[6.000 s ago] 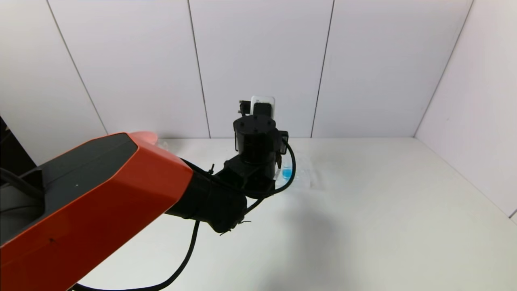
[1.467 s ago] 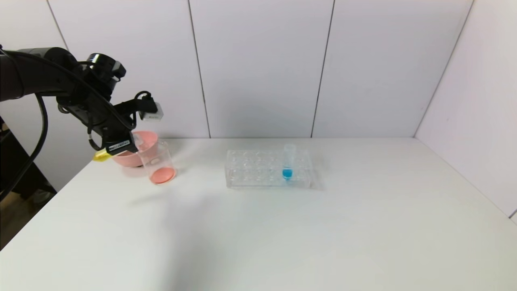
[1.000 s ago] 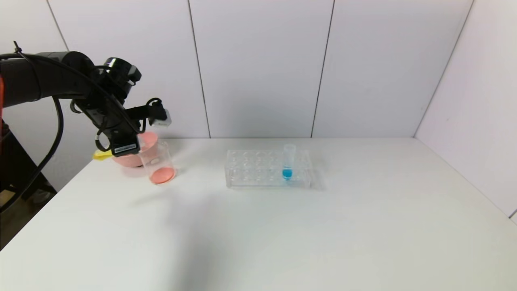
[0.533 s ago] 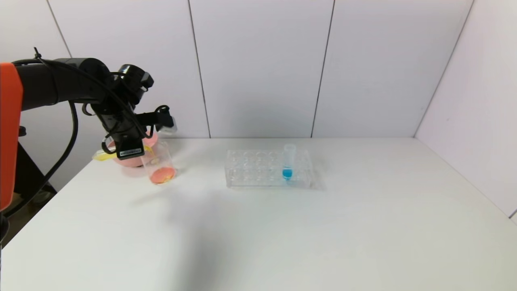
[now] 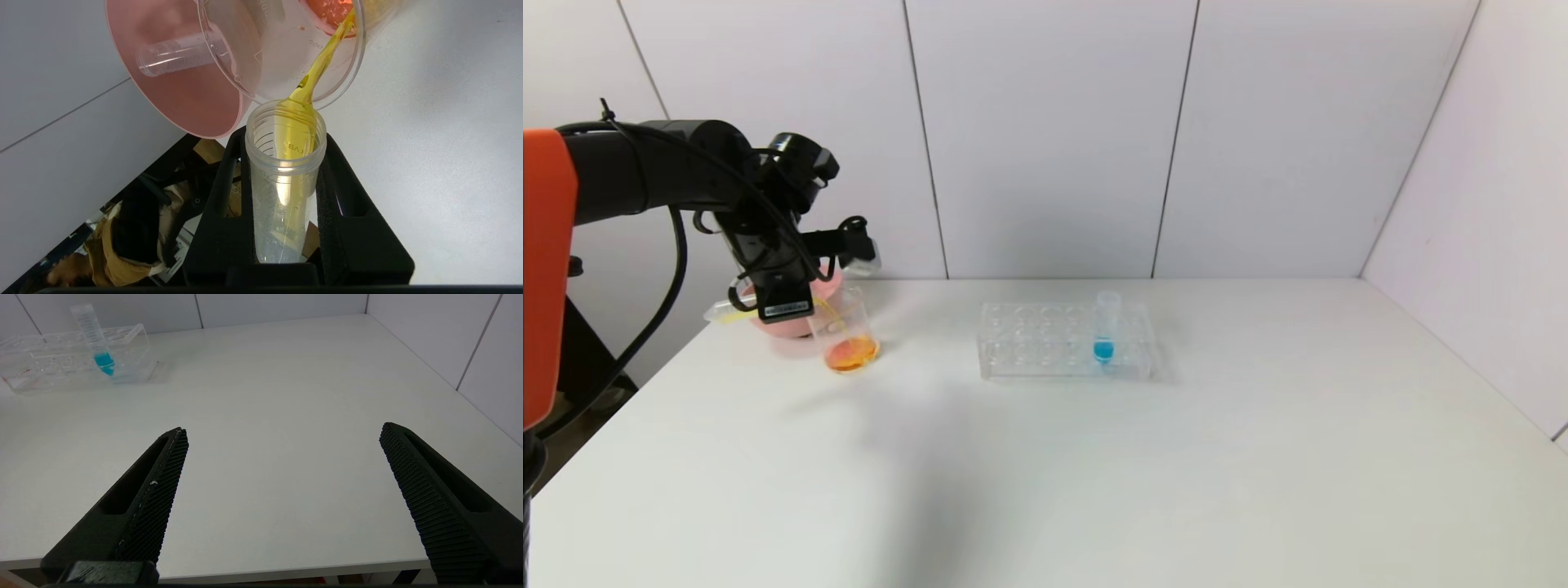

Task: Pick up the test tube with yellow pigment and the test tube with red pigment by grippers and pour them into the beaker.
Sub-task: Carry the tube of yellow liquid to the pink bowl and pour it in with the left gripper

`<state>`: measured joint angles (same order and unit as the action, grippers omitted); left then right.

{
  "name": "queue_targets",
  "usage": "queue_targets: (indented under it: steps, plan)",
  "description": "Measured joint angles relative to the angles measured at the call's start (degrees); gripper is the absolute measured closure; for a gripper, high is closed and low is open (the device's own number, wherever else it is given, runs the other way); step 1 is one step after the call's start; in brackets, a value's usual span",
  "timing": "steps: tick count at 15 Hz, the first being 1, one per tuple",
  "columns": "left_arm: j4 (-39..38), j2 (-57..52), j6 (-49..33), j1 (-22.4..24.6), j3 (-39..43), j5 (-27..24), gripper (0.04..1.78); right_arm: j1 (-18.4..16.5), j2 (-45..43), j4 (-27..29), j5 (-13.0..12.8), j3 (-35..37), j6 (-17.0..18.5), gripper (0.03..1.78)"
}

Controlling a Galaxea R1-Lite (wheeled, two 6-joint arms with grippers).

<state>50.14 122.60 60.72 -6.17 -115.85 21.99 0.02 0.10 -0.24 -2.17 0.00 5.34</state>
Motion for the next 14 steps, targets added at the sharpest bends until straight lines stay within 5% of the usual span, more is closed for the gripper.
queue_targets:
  steps: [14]
  plan:
    - [0.0,0.4,0.8,-0.4,0.0,6.8,1.38,0.0,0.0,0.0,0.0,0.0,0.0,0.1]
